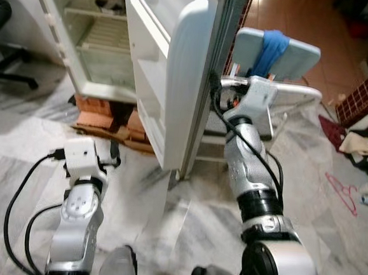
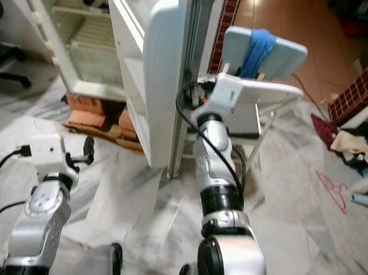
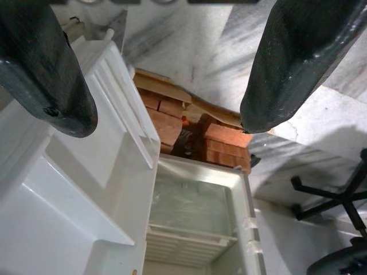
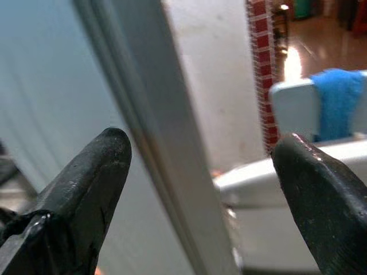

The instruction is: Restocking fridge

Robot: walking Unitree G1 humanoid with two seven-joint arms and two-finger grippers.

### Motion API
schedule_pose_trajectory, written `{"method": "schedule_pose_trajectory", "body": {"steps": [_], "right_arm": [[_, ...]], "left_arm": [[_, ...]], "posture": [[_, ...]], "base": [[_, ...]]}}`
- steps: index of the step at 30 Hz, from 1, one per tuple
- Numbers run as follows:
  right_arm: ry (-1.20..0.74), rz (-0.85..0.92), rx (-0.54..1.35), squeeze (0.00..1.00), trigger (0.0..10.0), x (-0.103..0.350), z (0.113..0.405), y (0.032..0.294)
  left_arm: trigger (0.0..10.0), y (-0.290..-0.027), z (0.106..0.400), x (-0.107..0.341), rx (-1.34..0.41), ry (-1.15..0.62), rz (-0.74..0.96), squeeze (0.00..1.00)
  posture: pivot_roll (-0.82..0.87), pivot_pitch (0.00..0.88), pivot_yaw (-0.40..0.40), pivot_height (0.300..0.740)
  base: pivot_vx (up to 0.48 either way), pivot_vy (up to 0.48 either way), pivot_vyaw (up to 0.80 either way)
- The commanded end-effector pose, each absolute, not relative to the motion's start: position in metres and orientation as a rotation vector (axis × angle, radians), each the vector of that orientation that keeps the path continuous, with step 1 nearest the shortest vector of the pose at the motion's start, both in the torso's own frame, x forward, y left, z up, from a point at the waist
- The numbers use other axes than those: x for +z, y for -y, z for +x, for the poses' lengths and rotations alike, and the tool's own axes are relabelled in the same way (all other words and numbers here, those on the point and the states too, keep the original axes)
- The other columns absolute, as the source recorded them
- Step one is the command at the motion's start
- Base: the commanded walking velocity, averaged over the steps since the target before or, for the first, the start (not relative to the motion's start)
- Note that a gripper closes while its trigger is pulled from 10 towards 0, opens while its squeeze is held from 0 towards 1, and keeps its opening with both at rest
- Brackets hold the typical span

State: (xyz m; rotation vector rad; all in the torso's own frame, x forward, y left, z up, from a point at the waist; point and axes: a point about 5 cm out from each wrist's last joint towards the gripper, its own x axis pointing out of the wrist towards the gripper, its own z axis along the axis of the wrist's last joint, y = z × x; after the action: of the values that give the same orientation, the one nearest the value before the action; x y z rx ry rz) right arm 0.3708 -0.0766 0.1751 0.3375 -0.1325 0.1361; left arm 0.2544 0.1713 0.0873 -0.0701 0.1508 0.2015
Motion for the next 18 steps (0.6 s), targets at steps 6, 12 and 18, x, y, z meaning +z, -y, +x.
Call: {"method": "schedule_pose_trajectory", "body": {"steps": [6, 12, 18], "right_arm": [[0.134, 0.561, 0.422, 0.0, 10.0, 0.2, 0.368, 0.016], [0.154, 0.83, 1.024, 0.0, 10.0, 0.225, 0.308, -0.04], [0.125, 0.842, 1.137, 0.0, 10.0, 0.213, 0.294, -0.034]], "left_arm": [[10.0, -0.175, 0.25, 0.086, 0.223, -0.149, -0.072, 0.0], [10.0, -0.172, 0.253, 0.088, 0.216, -0.134, -0.075, 0.0], [10.0, -0.173, 0.255, 0.089, 0.216, -0.128, -0.074, 0.0]], "posture": [[0.15, 0.111, -0.073, 0.74], [0.15, 0.092, -0.081, 0.74], [0.15, 0.089, -0.076, 0.74]], "base": [[0.0, 0.0, 0.0], [0.0, 0.0, 0.0], [0.0, 0.0, 0.0]]}}
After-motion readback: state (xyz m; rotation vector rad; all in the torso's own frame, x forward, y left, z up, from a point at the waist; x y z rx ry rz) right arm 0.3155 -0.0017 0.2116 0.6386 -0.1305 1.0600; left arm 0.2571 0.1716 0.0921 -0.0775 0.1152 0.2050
